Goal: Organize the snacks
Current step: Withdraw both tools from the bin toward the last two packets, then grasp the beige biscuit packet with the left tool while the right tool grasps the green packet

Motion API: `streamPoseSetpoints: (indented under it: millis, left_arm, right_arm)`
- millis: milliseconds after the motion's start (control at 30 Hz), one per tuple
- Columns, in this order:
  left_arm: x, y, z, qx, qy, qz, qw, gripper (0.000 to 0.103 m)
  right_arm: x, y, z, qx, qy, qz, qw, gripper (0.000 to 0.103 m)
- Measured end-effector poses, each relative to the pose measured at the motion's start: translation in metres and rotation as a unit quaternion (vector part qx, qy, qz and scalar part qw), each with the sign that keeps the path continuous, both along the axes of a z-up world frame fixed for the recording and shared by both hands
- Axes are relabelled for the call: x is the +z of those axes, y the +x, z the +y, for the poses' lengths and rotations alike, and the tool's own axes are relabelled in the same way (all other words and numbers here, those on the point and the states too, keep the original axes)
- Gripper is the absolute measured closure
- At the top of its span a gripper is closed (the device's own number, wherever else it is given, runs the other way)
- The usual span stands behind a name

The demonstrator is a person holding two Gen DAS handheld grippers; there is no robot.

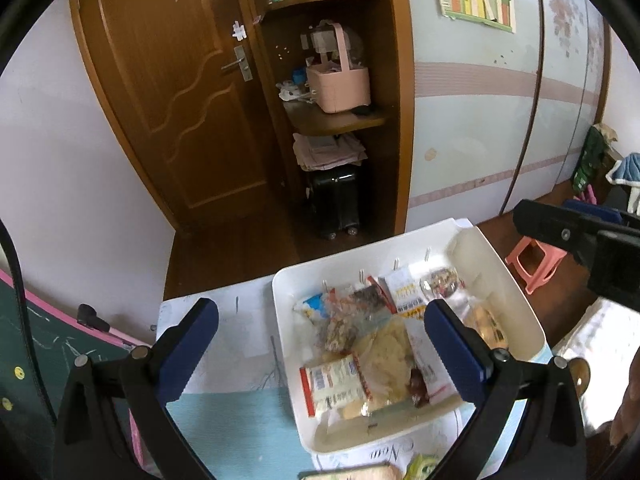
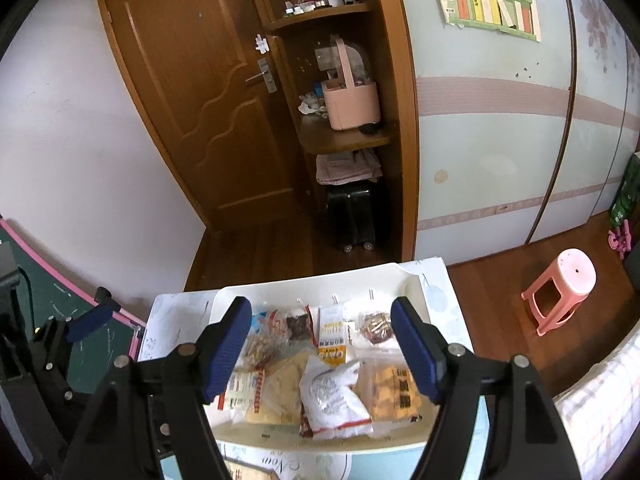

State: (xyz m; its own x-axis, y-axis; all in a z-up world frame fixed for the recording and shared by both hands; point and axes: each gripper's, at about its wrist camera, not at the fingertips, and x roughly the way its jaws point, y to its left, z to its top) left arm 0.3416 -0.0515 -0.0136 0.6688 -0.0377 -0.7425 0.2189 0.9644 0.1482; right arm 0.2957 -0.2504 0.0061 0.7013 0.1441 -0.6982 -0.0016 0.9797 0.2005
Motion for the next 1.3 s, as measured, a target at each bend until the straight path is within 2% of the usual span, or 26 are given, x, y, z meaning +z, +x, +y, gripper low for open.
streamPoseSetpoints:
  millis: [367,567,733,967,1133,1300]
  left_arm:
    - [0.024,-0.075,0.026,-0.009,0.032,-0.011,0.9994,0.001]
    - [0.015,-0.112,0.045,-0.020,0.034,-0.001,0.9992,0.001]
    - [-0.016,-0.132,0.058,-0.050,0.043,0.027,0.9974,0.001]
    - [-0.079,-0.142,0.064,-0.121,0.058,0.076,0.9880,0.001]
    - [-0.138,-0.140,0.062,-0.178,0.093,0.116,0.9727,0.001]
    - [-0.186,-0.133,0.054,-0.217,0.125,0.147,0.9569,0.001]
  right_arm:
    - [0.019,-0.077,0.019,0.019,-0.031,-0.005,0.999,0.024]
    - [0.007,-0.114,0.034,0.040,-0.061,0.003,0.997,0.024]
    - [-0.022,-0.136,0.049,0.088,-0.077,0.020,0.993,0.024]
    - [-0.091,-0.151,0.062,0.144,-0.115,0.049,0.982,0.024]
    - [-0.150,-0.147,0.065,0.179,-0.119,0.095,0.972,0.025]
    - [-0.200,-0.143,0.072,0.222,-0.147,0.123,0.956,0.031]
